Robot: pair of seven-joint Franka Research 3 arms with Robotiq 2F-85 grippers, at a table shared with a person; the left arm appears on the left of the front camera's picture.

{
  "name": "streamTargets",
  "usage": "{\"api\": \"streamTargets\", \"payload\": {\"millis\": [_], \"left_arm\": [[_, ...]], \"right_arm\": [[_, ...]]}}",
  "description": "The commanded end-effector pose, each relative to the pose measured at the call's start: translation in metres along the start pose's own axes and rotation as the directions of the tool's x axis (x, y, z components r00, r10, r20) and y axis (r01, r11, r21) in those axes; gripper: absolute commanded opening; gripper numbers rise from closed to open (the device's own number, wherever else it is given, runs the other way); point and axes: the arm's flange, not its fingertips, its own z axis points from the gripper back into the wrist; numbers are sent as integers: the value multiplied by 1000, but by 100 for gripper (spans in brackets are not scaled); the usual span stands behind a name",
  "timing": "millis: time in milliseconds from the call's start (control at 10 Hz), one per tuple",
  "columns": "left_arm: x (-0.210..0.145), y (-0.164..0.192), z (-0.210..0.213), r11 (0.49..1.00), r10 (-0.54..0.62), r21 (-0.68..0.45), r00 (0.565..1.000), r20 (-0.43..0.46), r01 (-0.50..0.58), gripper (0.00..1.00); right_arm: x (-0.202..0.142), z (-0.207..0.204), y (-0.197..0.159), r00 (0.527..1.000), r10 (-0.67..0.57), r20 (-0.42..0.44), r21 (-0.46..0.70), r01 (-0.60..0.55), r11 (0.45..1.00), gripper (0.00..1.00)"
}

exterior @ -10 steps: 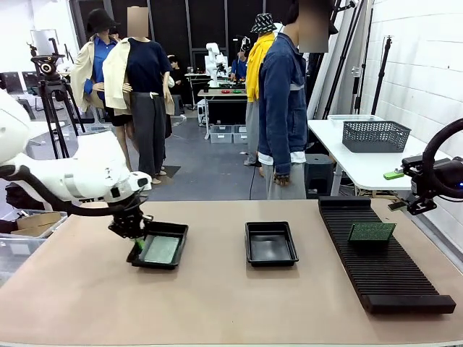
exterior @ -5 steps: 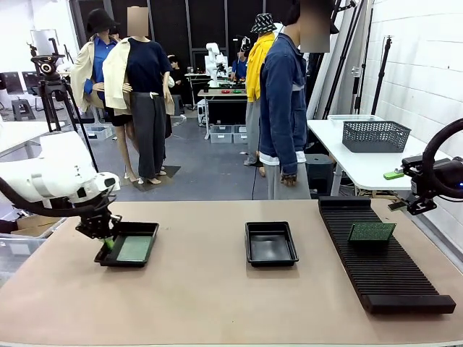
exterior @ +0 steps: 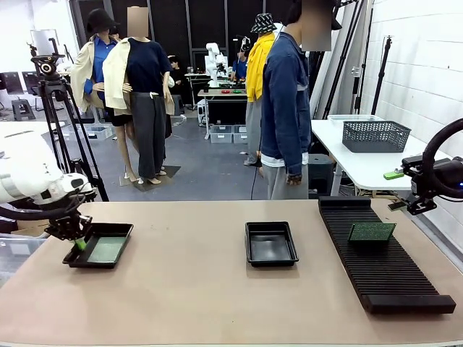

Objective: Inspect and transfer BCBs to ESD trays.
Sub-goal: Pick up the ESD tray and place it on the left side of the table.

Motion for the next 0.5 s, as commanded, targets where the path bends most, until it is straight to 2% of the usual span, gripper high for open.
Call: {"api": "streamTargets", "payload": {"millis": [0,400], "left_arm": [[7,18,9,998,-26,-58,1000,3,26,0],[18,38,9,996,-17,-84,1000,-17,16,0]], "right_arm": [[4,0,1,1000,5,-3,-3,-5,1000,100],[4,0,1,1000,5,-3,-3,-5,1000,100]]}}
